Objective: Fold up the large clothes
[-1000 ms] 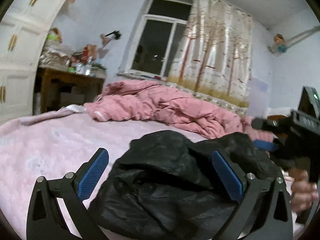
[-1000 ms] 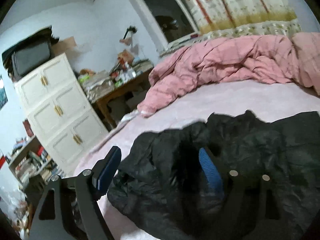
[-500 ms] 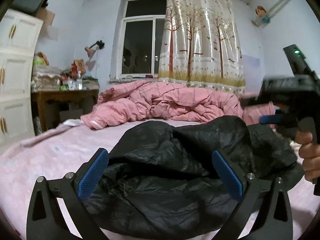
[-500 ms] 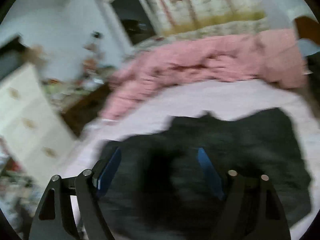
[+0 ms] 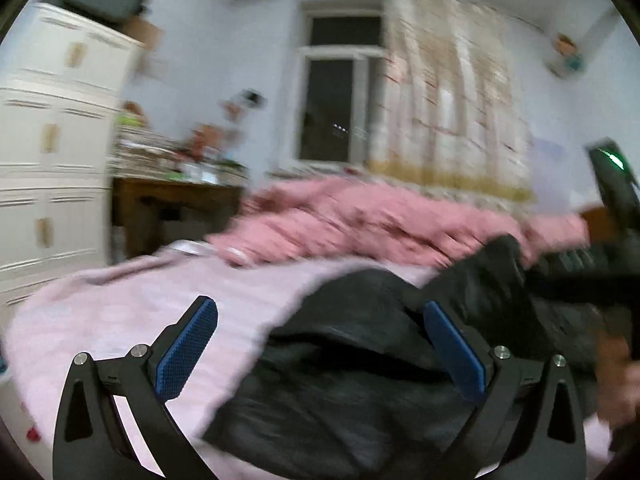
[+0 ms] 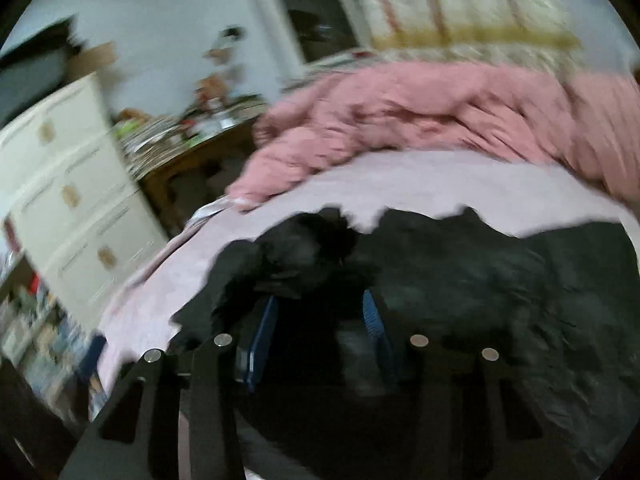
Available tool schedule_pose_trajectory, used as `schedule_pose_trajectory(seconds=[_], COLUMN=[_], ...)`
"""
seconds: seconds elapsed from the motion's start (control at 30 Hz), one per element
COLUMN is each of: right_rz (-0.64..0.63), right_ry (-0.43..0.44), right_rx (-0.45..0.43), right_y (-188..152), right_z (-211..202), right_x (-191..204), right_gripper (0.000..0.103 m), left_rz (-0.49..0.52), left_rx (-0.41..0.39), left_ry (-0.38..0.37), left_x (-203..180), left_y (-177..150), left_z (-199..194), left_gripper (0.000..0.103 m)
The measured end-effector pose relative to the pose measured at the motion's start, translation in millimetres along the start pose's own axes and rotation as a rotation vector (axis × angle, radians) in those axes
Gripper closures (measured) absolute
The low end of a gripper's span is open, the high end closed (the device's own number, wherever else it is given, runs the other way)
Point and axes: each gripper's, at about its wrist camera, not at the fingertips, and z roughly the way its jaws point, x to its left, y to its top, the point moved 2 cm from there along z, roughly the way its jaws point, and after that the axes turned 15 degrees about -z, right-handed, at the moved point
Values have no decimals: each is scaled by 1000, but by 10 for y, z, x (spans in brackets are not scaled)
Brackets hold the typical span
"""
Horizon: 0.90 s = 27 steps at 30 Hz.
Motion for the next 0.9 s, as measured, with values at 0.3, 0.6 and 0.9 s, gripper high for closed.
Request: schedule_pose_trajectory(seconds=[0.3,0.6,0.9], right_rz=[55,152,189], right_ry=[146,-191,-347], right_rx=[80,-27,5], right_y=[-444,-560,-968], right_z=[89,-998,-1710], right_x=[193,-1065,-1942], right_gripper=[56,46,45], left_rz=[-32,-180,-178], left_rx=[36,467,589], left_ry=[-83,-109,-249], left_x=[301,430,387], left_y=[167,-308,-48], left_z=[18,692,743], left_gripper=[0,0,97])
